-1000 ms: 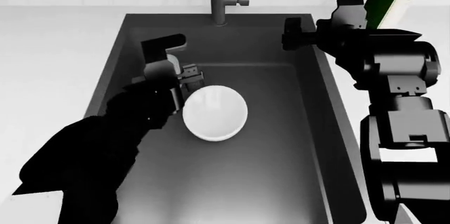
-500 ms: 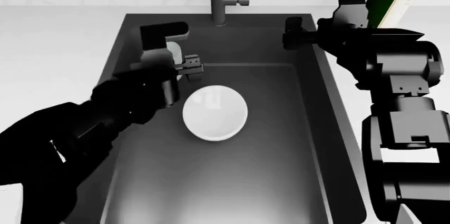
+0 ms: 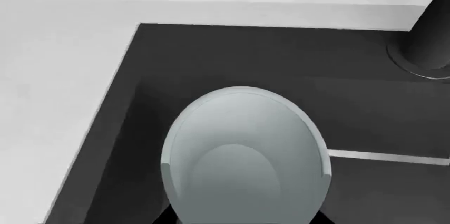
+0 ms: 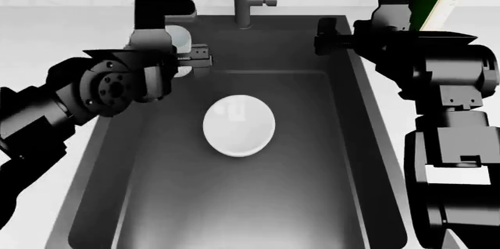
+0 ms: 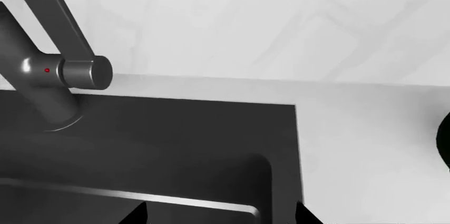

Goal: Pick the cup and bowl from the sink and place them on the counter for drying.

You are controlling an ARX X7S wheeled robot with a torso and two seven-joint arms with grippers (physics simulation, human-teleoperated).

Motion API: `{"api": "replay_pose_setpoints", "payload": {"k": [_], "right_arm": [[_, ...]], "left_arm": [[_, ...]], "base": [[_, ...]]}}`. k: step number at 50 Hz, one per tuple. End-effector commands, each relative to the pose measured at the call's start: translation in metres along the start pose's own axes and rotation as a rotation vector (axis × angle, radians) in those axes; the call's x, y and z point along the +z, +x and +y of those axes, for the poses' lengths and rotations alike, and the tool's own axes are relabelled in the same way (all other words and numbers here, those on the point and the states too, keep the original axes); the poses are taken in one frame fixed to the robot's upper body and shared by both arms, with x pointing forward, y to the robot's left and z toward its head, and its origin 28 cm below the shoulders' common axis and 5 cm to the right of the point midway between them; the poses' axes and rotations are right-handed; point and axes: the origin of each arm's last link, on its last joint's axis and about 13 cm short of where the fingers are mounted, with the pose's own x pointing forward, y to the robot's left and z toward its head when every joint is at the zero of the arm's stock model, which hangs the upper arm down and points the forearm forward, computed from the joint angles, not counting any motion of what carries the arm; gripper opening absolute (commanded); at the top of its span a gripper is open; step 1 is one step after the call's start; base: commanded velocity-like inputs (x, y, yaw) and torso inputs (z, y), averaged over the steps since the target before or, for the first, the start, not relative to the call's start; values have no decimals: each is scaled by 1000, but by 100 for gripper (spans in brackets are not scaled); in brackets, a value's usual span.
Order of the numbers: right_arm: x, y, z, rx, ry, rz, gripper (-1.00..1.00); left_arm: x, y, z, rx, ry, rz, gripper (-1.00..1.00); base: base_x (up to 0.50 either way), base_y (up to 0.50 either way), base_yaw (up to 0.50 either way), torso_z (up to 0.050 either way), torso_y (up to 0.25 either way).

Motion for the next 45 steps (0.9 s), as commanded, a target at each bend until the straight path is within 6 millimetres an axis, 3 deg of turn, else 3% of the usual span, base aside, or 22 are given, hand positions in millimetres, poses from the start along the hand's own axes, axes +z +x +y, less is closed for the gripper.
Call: {"api": "replay_pose_setpoints", "payload": {"k": [1, 13, 36, 45], "right_arm": [[0, 0, 3, 15, 3, 16, 100], [2, -1, 6, 37, 1, 10, 100], [-1, -2, 8, 60, -3, 23, 100], [-1, -5, 6, 53, -4, 26, 100]], "left_arm": [[30, -11, 24, 28, -26, -43, -100], [41, 2, 52, 132, -104, -26, -100], [25, 32, 104, 422, -203, 16, -100], [20, 32, 120, 504, -223, 19, -100]], "base": [[0, 0, 0, 0, 0], [0, 0, 0, 0, 0], [0, 0, 0, 0, 0], [0, 0, 0, 0, 0]]}}
